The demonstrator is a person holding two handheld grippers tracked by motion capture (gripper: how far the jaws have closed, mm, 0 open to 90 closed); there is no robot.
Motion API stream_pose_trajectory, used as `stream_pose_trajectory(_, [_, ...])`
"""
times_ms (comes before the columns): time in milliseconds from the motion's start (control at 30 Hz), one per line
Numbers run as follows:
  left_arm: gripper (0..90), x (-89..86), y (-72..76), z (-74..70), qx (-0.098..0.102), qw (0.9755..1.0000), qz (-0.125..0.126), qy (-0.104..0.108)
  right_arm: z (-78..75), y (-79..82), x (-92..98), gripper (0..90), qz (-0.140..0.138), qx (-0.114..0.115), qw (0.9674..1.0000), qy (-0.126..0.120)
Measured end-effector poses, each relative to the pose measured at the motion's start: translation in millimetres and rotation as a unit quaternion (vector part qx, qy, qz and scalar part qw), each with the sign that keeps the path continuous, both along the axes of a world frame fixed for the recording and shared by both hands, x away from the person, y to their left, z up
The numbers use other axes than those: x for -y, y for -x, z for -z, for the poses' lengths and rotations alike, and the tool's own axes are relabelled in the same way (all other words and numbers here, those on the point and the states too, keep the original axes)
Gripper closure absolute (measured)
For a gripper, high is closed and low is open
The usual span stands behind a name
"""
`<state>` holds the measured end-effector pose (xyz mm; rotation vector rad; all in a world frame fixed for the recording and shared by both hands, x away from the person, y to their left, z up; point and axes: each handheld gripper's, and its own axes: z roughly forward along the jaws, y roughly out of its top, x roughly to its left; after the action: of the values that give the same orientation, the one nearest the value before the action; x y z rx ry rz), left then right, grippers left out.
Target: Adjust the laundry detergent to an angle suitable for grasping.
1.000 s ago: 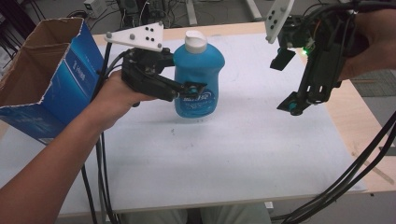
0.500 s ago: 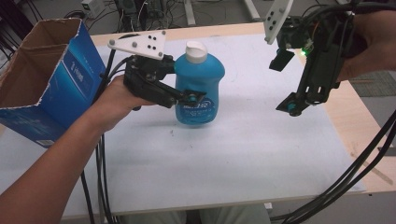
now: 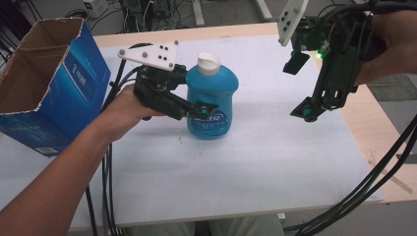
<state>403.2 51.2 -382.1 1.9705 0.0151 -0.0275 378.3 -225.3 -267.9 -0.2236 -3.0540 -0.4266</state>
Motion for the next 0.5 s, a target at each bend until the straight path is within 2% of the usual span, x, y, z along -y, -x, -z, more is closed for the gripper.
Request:
stream_pose_trajectory(233, [44.7,-0.3,0.2,7.5,-0.005,0.9999,0.014,-0.003,0.3,-0.4,-0.9,2.3,0.002,-0.002,1.0000,0.003])
stream_pose_trajectory(333, [44.8,-0.4,0.3,10.7,-0.010,0.9998,0.019,0.004,0.6,-0.5,-1.6,2.3,0.003,-0.002,1.0000,0.003])
stream_pose_trajectory(433, [44.8,-0.3,1.2,12.1,-0.010,0.9998,0.017,0.002,0.6,-0.9,-1.4,2.3,0.003,-0.003,1.0000,0.004])
stream_pose_trajectory(467, [44.7,-0.4,1.2,13.9,-0.005,0.9998,0.018,-0.005,1.0,-1.4,-1.4,2.3,0.003,-0.003,1.0000,0.004])
stream_pose_trajectory(500, [44.7,-1.3,1.2,14.7,-0.007,0.9998,0.018,-0.001,1.1,-1.5,-1.5,2.3,0.002,-0.003,1.0000,0.004])
